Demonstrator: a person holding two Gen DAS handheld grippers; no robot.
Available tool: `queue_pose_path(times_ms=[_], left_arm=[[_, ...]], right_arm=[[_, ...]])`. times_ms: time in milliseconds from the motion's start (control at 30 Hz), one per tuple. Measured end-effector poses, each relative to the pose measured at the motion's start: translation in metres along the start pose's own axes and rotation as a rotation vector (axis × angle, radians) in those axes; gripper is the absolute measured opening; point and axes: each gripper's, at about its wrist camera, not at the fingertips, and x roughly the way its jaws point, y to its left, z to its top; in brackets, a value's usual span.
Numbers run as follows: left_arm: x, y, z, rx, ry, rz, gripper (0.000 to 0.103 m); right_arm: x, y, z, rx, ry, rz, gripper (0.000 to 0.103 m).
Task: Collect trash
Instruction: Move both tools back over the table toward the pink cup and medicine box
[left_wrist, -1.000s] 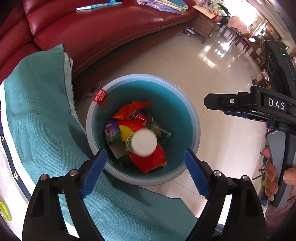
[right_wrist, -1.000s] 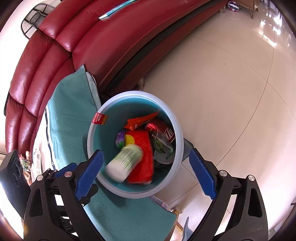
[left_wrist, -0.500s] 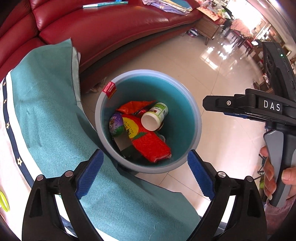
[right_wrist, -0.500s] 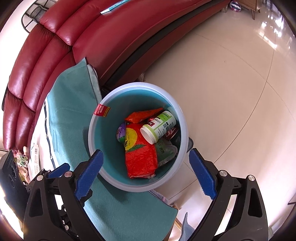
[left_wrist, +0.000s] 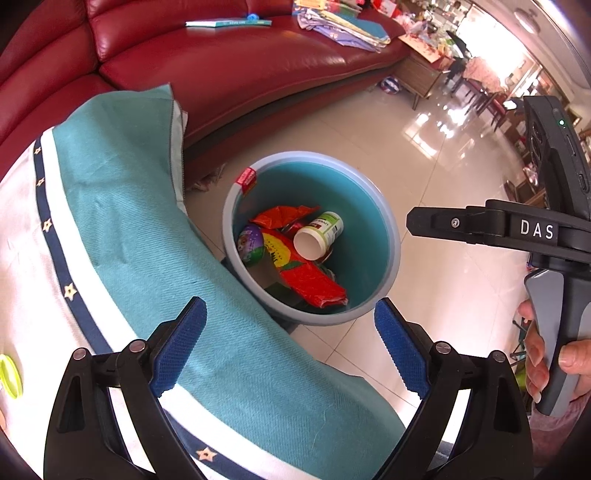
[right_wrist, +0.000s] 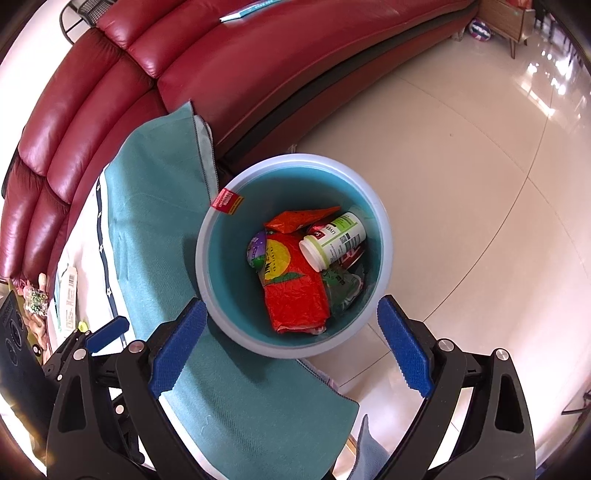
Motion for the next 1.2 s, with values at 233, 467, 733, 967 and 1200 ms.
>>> queue_pose_path(times_ms=[233,467,733,967,1200], left_arm=[[-0.028,0.034,-0.025,-0.065,-0.042,0.014,0.093],[-0.066,0.088,-0.061,-0.161,-0.097,0.064,0.098],[-0.113,0.17,-0.111,-0.324,-0.141,0.143,0.098],[-0.154,0.252,-0.165,-0.519,-0.171,0.204,0.098],[-0.184,0.318,-0.218,-0.737,-0.197,0.239,0.098]], right_arm=[[-0.004,0.042,-0.015,-0.066,0.006,0.0,0.09],[0.006,0.108,-0.034,-0.177,0.04,0.019,0.09],[0.026,0.19,-0.056,-0.294,0.09,0.033,0.09],[0.049,0.268,-0.075,-0.405,0.148,0.039,0.09],[0.077,0.343,-0.092,-0.514,0.208,0.04,0.09]])
